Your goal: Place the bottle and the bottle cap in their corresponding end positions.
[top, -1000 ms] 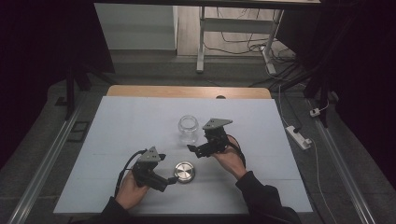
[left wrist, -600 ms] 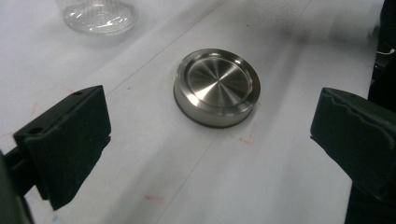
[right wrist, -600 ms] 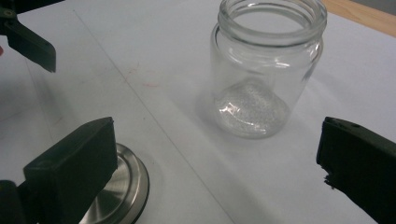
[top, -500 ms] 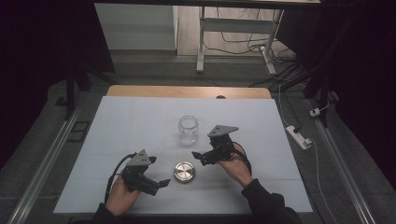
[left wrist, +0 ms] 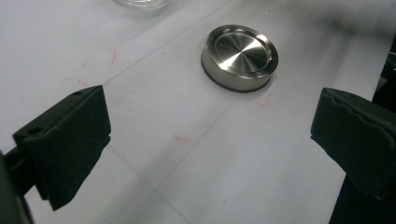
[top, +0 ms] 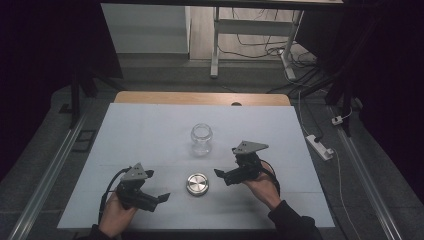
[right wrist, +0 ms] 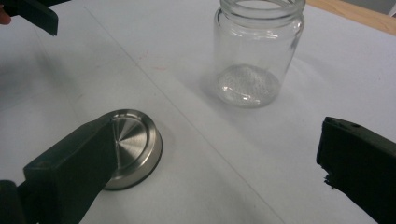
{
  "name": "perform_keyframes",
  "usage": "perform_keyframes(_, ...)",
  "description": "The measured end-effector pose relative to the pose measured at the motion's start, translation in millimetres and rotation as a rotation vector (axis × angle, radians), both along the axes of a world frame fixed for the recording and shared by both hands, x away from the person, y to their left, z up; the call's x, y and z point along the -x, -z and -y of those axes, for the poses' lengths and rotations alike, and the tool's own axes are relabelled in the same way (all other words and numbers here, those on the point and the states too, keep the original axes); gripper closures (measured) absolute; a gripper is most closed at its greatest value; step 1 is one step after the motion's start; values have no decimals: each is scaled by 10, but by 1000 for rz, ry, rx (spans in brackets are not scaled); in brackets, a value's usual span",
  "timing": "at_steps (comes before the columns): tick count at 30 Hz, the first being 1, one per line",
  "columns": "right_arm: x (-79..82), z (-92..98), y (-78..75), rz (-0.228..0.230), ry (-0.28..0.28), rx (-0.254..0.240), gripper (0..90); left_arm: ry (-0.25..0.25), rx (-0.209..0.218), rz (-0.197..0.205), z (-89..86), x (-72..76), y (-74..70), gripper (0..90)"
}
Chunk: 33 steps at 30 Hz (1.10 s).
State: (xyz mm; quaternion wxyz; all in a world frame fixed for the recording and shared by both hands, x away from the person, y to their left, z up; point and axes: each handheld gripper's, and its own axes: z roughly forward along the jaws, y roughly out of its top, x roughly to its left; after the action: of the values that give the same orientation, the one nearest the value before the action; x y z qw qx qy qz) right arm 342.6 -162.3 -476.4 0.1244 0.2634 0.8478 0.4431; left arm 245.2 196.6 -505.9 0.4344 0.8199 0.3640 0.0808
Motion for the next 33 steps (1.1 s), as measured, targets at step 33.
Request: perform_keyframes(33,560,1080,111,0,206,26,0,-172,25,-25,-628,522,73,0)
